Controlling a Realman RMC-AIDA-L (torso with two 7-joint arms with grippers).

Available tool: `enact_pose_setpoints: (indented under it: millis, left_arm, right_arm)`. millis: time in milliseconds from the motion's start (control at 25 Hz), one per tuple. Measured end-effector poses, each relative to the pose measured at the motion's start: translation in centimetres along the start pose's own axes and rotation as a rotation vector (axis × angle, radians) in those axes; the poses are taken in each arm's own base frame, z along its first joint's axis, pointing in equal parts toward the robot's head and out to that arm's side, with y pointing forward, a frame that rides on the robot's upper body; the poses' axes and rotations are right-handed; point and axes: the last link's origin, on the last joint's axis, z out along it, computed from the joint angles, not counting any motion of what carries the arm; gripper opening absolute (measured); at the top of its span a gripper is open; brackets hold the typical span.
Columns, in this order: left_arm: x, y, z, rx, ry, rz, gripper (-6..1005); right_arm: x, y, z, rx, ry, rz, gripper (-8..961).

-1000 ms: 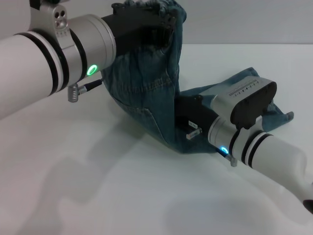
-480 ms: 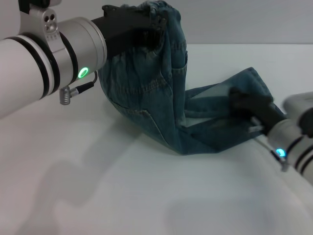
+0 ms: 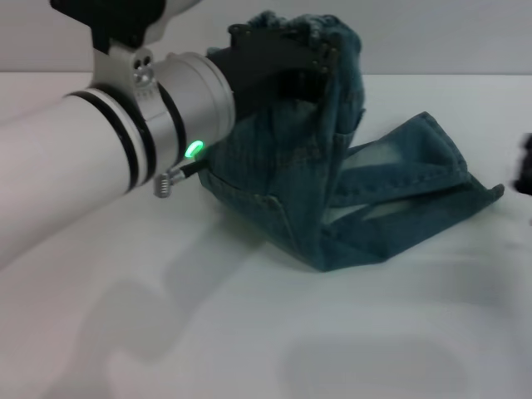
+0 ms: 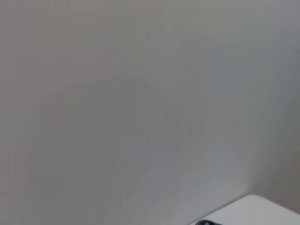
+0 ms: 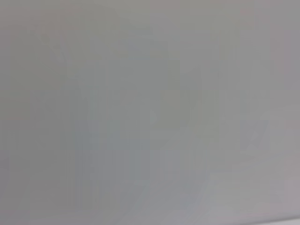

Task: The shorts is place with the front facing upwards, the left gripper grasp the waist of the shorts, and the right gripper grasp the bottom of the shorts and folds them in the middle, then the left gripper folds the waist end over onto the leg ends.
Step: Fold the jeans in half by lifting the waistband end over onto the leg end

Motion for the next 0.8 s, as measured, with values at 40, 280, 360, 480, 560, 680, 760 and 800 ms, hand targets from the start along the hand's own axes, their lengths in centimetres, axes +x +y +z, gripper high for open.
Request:
enact_pose_setpoints:
  millis: [40,280,360,480,560,680,760,800]
  left_arm:
    - [0.0,0.2,0.1,-0.005,0.007,-0.002,184]
    - [-0.8,1.3,1.1,-0.047,0.037,-0.032,184]
    - [-1.3,1.7,1.7,-0.061,0.038,-0.032,184]
    - [-2.0,2.4,2.5,-0.083,0.036,-0.006,182]
    - [-3.1,3.5,3.8,-0.119,0.026,0.009,179]
    - [-3.4,4.2,4.6,-0.144,0.038,0.018,174]
    - [-3.5,4.7,5.1,-0.161,0.042,0.027,171]
    - [-3.5,4.8,5.3,-0.167,0.042,0.032,194]
  right_arm:
    - [-0.1,-0.8,-0.6,0.028,-0.018,0.002,-1]
    - [0.1,-3.2,-3.2,0.11,-0.063,-0.014,0]
    - [0.3,-3.1,-3.5,0.108,-0.059,-0.018,0]
    - [0.4,-2.8,-3.5,0.097,-0.054,-0.021,7]
    - [0.4,-2.6,-3.4,0.087,-0.054,-0.022,12]
    - [0.3,-2.1,-3.1,0.065,-0.057,-0.025,19]
    - [0.2,-1.8,-3.0,0.05,-0.057,-0.031,24]
    - [0.2,-1.6,-2.9,0.041,-0.057,-0.036,27]
